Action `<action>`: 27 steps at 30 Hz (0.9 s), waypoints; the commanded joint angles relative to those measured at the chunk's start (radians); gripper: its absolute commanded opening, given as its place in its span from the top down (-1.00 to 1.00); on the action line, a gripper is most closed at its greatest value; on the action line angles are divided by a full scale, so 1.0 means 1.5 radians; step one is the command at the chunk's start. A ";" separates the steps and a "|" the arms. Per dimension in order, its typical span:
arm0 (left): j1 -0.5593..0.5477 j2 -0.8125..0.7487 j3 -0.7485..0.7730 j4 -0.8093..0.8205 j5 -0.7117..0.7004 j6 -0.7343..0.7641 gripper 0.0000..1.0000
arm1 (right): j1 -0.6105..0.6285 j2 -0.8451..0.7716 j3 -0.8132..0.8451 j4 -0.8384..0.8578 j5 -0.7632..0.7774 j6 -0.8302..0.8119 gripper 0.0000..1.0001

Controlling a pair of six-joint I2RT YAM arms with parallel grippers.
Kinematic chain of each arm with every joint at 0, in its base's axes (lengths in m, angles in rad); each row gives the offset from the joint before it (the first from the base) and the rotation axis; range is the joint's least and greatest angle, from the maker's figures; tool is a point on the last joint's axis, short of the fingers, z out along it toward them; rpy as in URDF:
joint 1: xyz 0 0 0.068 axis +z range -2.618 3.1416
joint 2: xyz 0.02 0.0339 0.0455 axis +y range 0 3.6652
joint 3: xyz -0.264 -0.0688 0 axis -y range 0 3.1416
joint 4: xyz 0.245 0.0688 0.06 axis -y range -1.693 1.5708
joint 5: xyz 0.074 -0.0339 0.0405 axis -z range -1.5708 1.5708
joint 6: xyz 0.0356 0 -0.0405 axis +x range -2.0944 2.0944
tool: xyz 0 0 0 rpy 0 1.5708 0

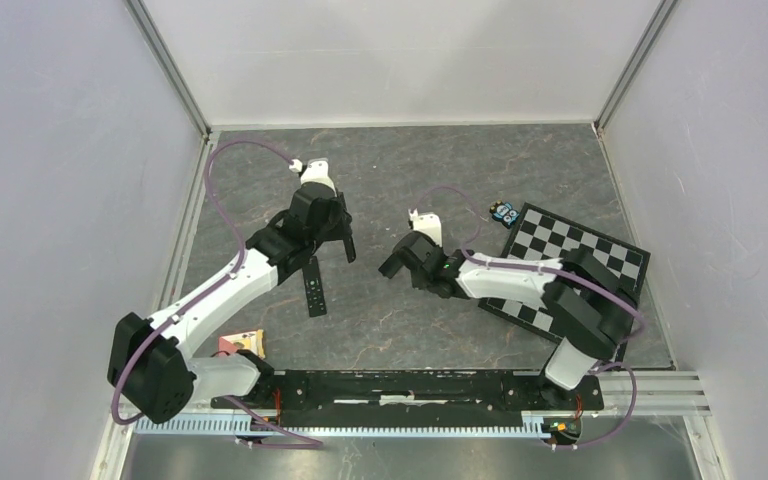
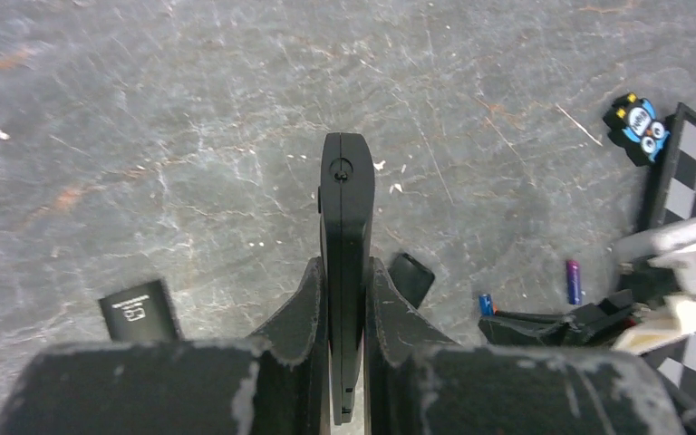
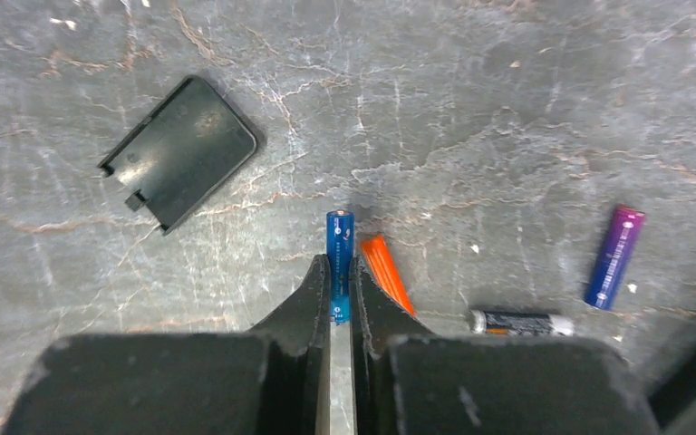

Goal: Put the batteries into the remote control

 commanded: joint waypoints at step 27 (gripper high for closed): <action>0.086 0.054 -0.145 0.614 0.632 -0.415 0.96 | -0.006 -0.437 -0.165 0.420 -0.211 -0.166 0.88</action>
